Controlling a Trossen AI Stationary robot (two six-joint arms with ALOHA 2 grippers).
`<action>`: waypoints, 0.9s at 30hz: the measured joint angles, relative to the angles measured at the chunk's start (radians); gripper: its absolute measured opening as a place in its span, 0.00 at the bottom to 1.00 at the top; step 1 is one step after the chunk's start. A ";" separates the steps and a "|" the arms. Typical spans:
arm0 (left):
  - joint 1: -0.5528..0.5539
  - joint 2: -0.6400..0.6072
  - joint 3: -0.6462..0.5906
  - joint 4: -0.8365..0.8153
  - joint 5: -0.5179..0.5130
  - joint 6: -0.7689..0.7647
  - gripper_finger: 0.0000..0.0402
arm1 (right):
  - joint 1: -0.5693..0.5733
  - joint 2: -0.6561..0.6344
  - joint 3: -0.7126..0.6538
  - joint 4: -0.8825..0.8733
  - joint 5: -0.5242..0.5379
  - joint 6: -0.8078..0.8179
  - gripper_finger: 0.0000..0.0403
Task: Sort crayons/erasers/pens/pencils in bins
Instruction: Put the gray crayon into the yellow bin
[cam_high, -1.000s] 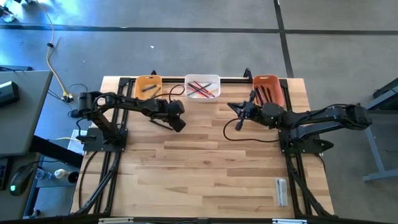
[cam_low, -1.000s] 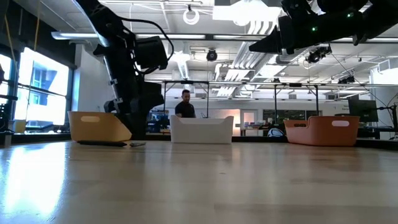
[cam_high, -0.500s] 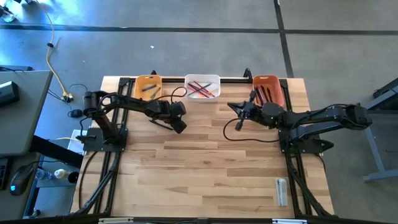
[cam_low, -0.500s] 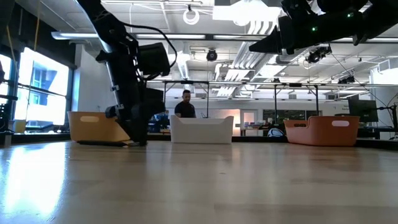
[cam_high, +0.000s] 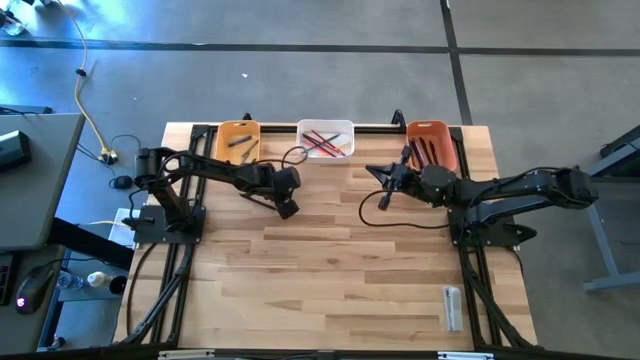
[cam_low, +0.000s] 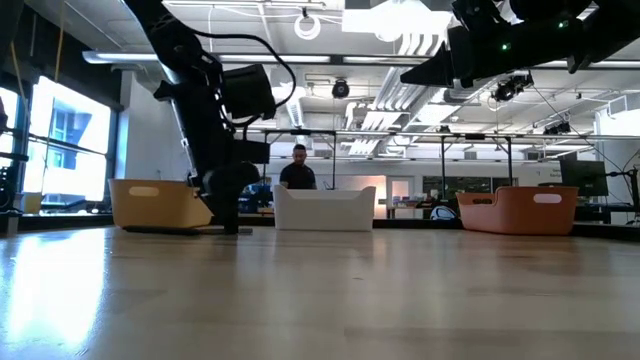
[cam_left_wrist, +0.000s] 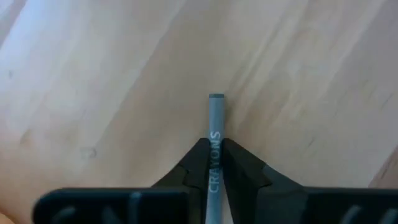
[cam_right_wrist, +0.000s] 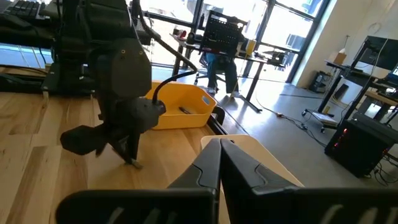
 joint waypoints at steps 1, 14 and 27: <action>-0.007 0.000 0.000 0.003 -0.004 0.019 0.06 | 0.000 0.000 0.000 0.000 0.000 0.000 0.00; -0.051 0.005 0.204 -0.139 0.012 0.113 0.02 | 0.000 0.000 0.000 -0.003 0.000 0.000 0.00; 0.014 -0.124 0.370 -0.498 -0.176 0.070 0.02 | 0.000 0.000 0.000 -0.022 0.000 0.001 0.00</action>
